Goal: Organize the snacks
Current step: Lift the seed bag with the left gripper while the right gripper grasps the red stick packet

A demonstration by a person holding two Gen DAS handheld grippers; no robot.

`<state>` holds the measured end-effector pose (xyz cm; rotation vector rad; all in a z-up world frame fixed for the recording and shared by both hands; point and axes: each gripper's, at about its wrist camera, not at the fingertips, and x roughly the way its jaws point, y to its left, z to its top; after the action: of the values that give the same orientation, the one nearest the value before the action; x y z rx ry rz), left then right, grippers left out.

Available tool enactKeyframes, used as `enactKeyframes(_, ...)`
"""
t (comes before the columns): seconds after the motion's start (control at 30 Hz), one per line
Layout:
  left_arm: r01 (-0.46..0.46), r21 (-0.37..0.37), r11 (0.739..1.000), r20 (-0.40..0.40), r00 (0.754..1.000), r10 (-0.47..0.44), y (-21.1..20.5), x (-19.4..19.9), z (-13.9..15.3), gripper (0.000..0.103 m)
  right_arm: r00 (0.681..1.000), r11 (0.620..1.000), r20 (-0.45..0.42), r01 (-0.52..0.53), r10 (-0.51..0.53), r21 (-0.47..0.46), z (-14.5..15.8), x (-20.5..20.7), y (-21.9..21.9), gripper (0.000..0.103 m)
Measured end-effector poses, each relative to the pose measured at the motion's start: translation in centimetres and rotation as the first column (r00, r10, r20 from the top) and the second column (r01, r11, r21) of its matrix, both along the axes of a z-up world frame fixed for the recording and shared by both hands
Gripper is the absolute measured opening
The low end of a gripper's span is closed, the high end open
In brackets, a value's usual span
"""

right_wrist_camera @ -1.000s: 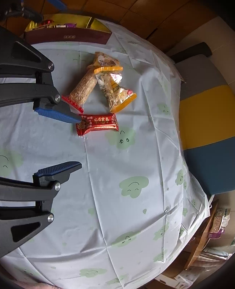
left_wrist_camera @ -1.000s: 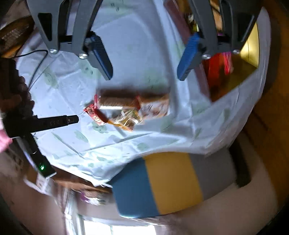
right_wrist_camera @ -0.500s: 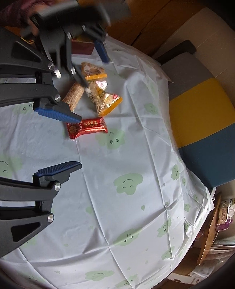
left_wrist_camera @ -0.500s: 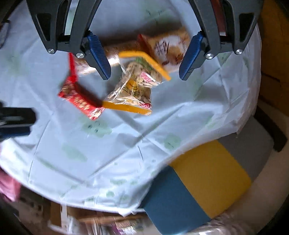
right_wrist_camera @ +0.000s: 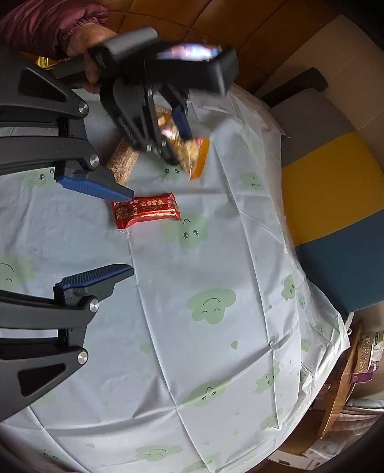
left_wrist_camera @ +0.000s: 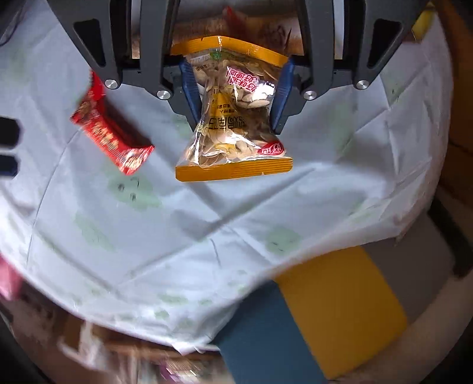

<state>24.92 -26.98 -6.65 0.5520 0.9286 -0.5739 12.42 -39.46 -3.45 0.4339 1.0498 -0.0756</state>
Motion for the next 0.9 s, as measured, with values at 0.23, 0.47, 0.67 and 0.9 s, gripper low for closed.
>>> enactKeyframes(0.23, -0.126, -0.188, 0.974, 0.096, 0.985, 0.146, 5.4, -5.9, 6.3, 0.046, 0.999, 1.0, -0.036, -0.009, 0.008, -0.029, -0.8, 0.1, 0.2, 0.045)
enactKeyframes(0.47, -0.167, -0.178, 0.97, 0.083, 0.979, 0.184, 9.3, -15.1, 3.6, 0.046, 0.998, 0.999, -0.057, -0.018, 0.016, -0.034, -1.7, 0.1, 0.5, 0.045)
enactKeyframes(0.67, -0.268, -0.157, 0.951, -0.072, 0.963, 0.259, 11.7, -19.3, -1.4, 0.046, 0.999, 0.999, -0.031, -0.03, 0.029, -0.039, -1.7, -0.2, 1.3, 0.045)
enactKeyframes(0.9, -0.258, -0.204, 0.944, -0.043, 0.966, 0.254, 12.1, -20.4, -2.0, 0.047, 0.994, 0.993, -0.006, -0.106, 0.106, -0.049, -1.7, 0.1, 3.1, 0.036)
